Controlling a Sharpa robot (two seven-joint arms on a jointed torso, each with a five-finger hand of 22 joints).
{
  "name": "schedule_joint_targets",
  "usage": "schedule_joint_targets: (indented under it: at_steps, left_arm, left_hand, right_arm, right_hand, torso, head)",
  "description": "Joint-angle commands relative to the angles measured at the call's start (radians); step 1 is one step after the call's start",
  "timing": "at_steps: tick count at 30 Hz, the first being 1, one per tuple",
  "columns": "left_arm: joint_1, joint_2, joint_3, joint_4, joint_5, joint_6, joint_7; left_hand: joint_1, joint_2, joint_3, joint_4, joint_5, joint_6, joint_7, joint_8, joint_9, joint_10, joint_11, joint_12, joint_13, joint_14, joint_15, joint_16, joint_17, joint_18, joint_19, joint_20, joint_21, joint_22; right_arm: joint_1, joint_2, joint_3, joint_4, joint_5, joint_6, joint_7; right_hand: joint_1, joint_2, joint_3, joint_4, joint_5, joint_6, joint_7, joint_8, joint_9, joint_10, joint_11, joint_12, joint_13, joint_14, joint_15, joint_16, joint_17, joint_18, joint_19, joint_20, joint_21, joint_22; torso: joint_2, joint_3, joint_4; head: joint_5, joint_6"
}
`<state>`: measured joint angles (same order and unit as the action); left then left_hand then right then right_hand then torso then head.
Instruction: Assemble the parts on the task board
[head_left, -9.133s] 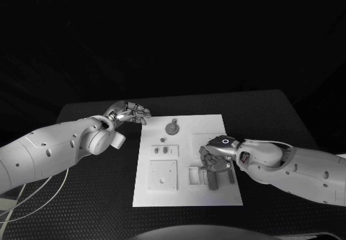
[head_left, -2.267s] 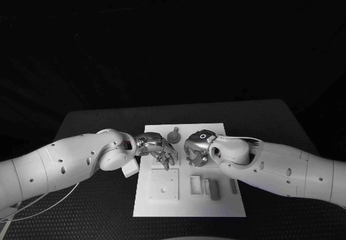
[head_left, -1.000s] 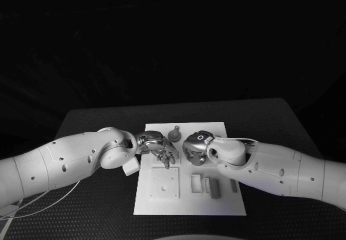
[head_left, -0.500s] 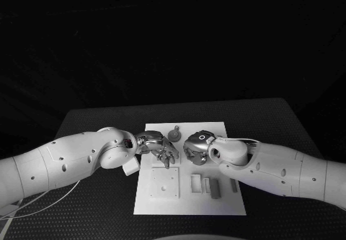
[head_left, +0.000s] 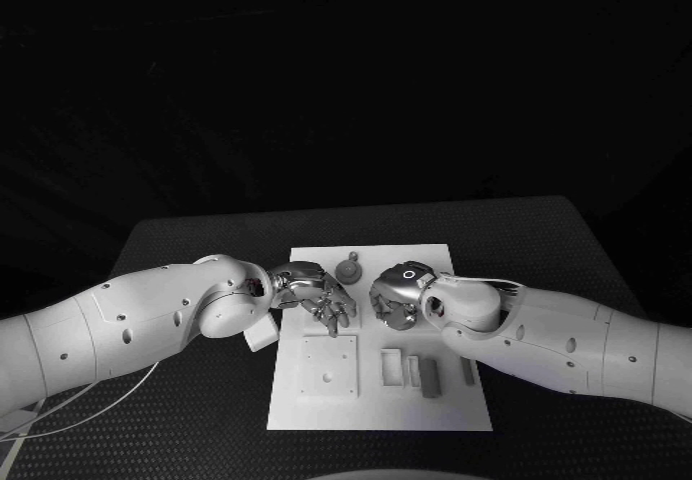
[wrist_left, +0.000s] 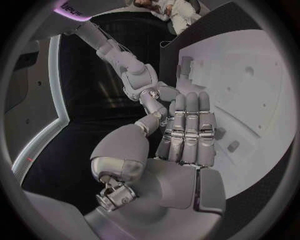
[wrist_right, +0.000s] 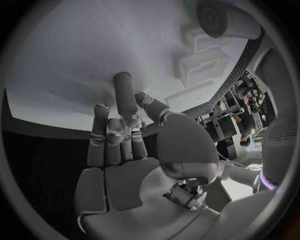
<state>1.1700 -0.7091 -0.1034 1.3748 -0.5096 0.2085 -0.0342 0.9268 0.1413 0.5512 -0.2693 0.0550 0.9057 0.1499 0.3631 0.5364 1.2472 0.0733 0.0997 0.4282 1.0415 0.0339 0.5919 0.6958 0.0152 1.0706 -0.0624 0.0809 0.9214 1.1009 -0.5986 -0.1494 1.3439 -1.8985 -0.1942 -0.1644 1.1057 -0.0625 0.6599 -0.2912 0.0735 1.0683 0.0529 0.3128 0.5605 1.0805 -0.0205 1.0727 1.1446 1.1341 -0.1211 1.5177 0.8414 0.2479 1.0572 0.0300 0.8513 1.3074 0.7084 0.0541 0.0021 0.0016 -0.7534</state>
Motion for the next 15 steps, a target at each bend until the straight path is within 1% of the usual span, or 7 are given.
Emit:
schedule_joint_targets:
  at_steps: [1,3,7,11,15]
  left_arm:
    - [0.001,-0.001,0.000,0.004,0.018,-0.025,-0.011]
    - [0.001,-0.002,0.000,0.005,0.025,-0.038,-0.022]
    - [0.001,-0.005,-0.001,0.005,0.038,-0.065,-0.038]
    - [0.001,-0.007,-0.001,0.005,0.043,-0.080,-0.050]
    - [0.001,-0.006,-0.002,0.006,0.043,-0.091,-0.071]
  left_hand:
    - [-0.001,-0.012,-0.006,0.000,-0.005,-0.011,0.002,-0.001,0.001,0.002,0.005,-0.007,0.001,0.004,0.002,-0.005,0.002,0.001,0.000,-0.001,0.001,0.001]
    - [-0.004,-0.015,-0.006,0.003,-0.005,-0.017,0.005,-0.005,0.000,-0.003,0.007,-0.010,0.001,0.003,0.002,-0.007,0.004,0.001,-0.001,0.000,0.000,0.002]
    - [-0.016,-0.026,-0.011,0.013,-0.005,-0.035,0.013,-0.014,-0.001,-0.018,0.014,-0.019,0.001,0.001,0.004,-0.012,0.008,0.000,-0.004,0.001,-0.002,0.003]
    - [-0.025,-0.042,-0.015,0.021,-0.005,-0.052,0.021,-0.022,-0.003,-0.028,0.018,-0.023,0.003,-0.001,0.005,-0.017,0.012,0.000,-0.007,0.002,-0.003,0.004]
    - [-0.045,-0.068,-0.027,0.036,-0.006,-0.067,0.028,-0.030,-0.004,-0.031,0.019,-0.024,0.005,-0.002,0.006,-0.020,0.017,0.001,-0.008,0.003,-0.004,0.005]
  right_arm:
    - [-0.003,-0.014,-0.003,0.009,0.026,-0.028,-0.013]
    - [-0.003,-0.021,-0.002,0.019,0.038,-0.054,-0.012]
    - [-0.003,-0.036,0.001,0.038,0.062,-0.088,-0.007]
    - [-0.002,-0.053,0.011,0.065,0.084,-0.110,-0.002]
    - [0.002,-0.068,0.021,0.092,0.095,-0.127,0.001]
  right_hand:
    - [-0.001,0.007,0.005,-0.001,0.003,0.032,0.024,0.007,0.007,0.000,-0.009,0.004,-0.002,-0.001,-0.007,0.004,-0.001,0.014,-0.004,-0.006,0.007,0.021]
    - [-0.001,0.006,0.006,-0.001,0.003,0.032,0.024,0.008,0.008,0.000,-0.010,0.005,-0.002,-0.001,-0.007,0.004,-0.002,0.014,-0.004,-0.006,0.007,0.020]
    - [0.000,0.006,0.007,-0.001,0.004,0.033,0.023,0.009,0.009,0.000,-0.010,0.005,-0.003,-0.001,-0.007,0.004,-0.002,0.014,-0.004,-0.007,0.007,0.020]
    - [0.000,0.005,0.008,-0.001,0.004,0.034,0.022,0.010,0.010,0.000,-0.011,0.006,-0.005,0.000,-0.008,0.004,-0.003,0.014,-0.004,-0.007,0.008,0.020]
    - [0.001,0.004,0.008,-0.001,0.004,0.034,0.022,0.010,0.011,0.000,-0.011,0.006,-0.005,0.000,-0.009,0.004,-0.004,0.014,-0.003,-0.007,0.008,0.020]
  torso:
    - [0.000,0.0002,-0.0003]
    - [0.000,0.0006,0.0001]
    - [0.000,0.0003,-0.0006]
    - [0.000,0.0000,-0.0012]
    - [0.000,0.0001,-0.0008]
  head:
    - [0.001,0.000]
    - [0.001,0.000]
    - [0.001,0.001]
    - [0.001,0.004]
    - [0.000,0.004]
